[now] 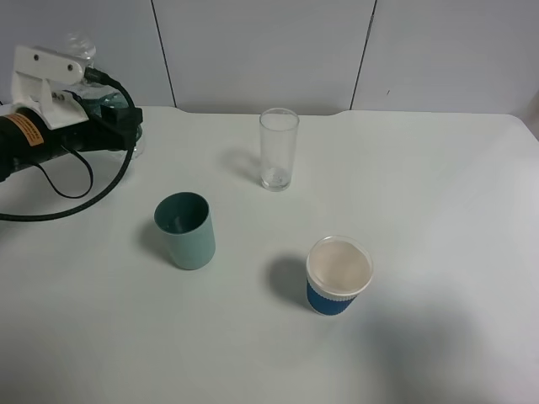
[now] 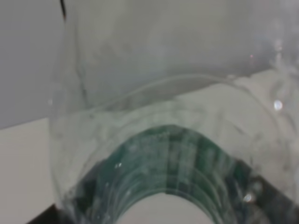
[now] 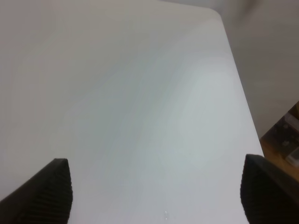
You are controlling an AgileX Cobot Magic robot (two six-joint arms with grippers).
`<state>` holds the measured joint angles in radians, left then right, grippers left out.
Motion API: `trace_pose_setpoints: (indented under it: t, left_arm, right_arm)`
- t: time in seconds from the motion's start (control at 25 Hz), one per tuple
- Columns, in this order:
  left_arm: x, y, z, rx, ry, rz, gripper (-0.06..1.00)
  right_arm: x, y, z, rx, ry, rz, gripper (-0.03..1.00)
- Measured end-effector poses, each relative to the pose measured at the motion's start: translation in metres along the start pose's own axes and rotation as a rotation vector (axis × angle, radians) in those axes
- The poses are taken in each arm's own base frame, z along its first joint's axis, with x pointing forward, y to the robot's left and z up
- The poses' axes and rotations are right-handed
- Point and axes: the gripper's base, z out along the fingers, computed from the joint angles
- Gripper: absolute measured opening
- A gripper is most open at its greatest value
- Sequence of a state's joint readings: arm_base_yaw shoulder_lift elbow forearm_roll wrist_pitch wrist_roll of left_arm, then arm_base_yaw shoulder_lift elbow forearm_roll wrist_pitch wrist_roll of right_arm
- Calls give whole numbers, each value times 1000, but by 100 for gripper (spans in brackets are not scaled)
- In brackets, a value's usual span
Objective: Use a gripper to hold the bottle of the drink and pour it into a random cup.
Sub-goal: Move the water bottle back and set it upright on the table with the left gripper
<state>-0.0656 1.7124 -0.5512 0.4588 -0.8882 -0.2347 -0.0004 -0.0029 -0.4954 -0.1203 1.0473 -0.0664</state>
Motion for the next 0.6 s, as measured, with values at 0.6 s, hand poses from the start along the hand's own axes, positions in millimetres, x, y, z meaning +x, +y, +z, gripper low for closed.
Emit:
trace_pose_setpoints:
  t: [0.6]
  left_arm:
    - [50,0,19,48,42,37,50]
  right_arm:
    - [0,0,0,0,0,0,74]
